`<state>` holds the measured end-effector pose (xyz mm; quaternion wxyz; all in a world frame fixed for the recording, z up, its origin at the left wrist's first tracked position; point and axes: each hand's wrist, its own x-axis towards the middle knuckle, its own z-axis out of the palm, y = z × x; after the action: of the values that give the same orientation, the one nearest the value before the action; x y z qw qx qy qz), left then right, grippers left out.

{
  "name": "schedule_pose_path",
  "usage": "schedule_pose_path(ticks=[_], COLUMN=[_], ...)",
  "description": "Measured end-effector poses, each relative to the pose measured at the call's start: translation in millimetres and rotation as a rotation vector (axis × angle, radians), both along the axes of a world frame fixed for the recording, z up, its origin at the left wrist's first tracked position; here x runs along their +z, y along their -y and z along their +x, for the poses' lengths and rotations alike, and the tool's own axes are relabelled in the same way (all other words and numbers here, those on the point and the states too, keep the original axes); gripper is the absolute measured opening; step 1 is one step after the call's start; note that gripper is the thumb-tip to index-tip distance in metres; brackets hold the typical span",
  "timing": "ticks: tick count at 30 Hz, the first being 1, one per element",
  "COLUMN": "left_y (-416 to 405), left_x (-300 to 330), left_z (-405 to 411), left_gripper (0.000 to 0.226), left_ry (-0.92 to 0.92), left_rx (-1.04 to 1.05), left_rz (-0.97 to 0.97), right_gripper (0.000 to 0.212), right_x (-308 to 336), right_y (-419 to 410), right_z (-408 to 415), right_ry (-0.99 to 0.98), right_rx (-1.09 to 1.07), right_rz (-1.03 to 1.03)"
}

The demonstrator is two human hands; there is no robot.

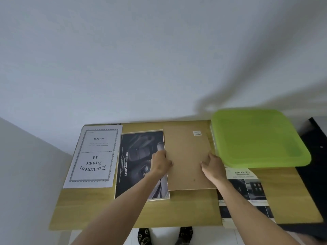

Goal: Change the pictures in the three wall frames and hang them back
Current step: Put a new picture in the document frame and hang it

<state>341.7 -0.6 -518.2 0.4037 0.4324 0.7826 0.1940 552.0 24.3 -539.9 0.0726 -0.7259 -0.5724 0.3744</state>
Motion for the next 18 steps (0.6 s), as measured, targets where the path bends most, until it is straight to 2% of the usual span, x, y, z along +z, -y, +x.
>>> schedule_pose_path(ticks=[3, 6, 7, 11, 18], left_y=[-3.5, -7.1, -7.7, -6.4, 2.6], left_x=[-6.6, -15.4, -16.5, -19.7, -26.2], left_z=[12.4, 24.9, 28.8, 43.4, 62.0], left_gripper=[0.010, 0.038, 0.040, 0.026, 0.023], left_ry=[-0.038, -0.084, -0.107, -0.189, -0.341], left_rx=[0.012, -0.008, -0.024, -0.096, -0.203], left_rz=[-0.019, -0.006, -0.019, -0.074, -0.121], right_gripper=[0.067, 0.070, 0.069, 0.058, 0.052], right_x=[-5.6, -12.4, -13.7, -18.8, -23.0], right_y=[-2.7, -5.2, -5.3, -3.3, 0.6], right_z=[5.3, 10.5, 11.4, 10.5, 5.0], right_ry=[0.091, 0.135, 0.142, 0.228, 0.369], right_rx=[0.044, 0.065, 0.077, 0.146, 0.208], right_rz=[0.024, 0.045, 0.049, 0.068, 0.130])
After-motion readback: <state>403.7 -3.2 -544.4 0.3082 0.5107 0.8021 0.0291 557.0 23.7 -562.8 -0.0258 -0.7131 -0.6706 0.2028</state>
